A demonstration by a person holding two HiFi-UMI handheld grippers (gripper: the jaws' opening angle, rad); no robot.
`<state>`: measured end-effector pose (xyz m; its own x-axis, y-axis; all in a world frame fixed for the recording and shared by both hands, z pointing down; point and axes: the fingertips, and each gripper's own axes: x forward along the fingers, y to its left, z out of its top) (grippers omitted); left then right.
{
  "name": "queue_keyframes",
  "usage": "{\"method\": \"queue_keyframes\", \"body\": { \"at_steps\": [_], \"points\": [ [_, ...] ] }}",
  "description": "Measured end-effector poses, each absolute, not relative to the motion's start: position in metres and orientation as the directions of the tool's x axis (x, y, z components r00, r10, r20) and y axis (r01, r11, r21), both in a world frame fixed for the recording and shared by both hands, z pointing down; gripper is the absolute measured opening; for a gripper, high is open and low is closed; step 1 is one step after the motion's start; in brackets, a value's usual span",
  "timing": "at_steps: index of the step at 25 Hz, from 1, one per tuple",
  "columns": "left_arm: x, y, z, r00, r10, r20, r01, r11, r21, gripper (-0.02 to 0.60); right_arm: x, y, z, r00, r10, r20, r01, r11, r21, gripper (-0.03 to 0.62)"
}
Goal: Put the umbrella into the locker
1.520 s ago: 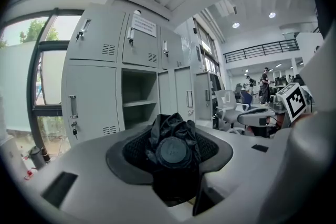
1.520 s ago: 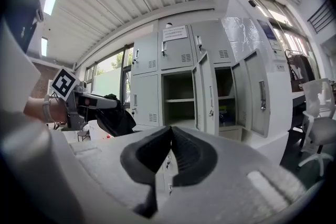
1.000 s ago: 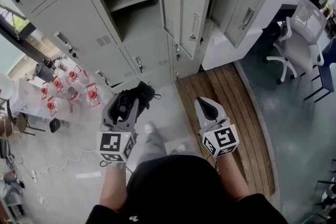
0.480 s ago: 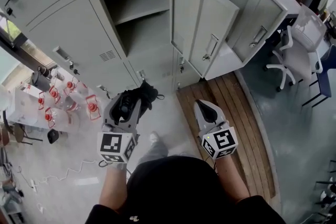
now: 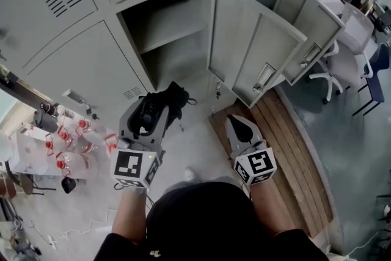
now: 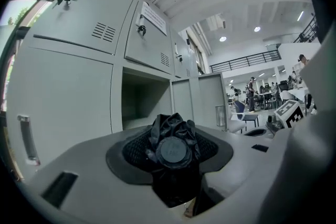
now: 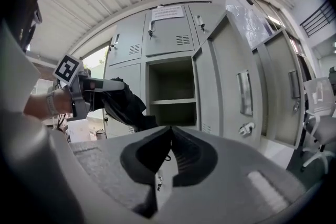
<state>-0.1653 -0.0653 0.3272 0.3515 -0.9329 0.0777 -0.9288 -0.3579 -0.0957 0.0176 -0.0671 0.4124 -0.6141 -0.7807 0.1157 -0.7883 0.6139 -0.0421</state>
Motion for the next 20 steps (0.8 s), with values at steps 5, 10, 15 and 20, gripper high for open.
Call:
{"method": "queue_keyframes", "body": {
  "at_steps": [5,10,15,20],
  "points": [
    [-0.173,-0.101,0.313,0.383,-0.923,0.043,-0.911,-0.385,-0.146,0.215,0.003,-0.082,0.414,-0.592,-0.796,0.128,-0.804,0.594,-0.032,-0.003],
    [-0.167,-0.134,0.307,0.395,-0.918,0.028,-0.903,-0.394,-0.170,0.215,0.005,-0.101,0.416,-0.583,-0.800,0.142,-0.811,0.585,-0.028,-0.003],
    [-0.156,-0.165,0.317,0.370,-0.928,0.038,-0.907,-0.370,-0.199,0.215,0.014,-0.124,0.416,-0.588,-0.794,0.154,-0.805,0.593,-0.021,-0.003],
    [-0.153,-0.188,0.340,0.332,-0.938,0.102,-0.917,-0.346,-0.199,0.216,0.026,-0.144,0.414,-0.586,-0.795,0.157,-0.807,0.590,-0.027,-0.003]
  ]
}}
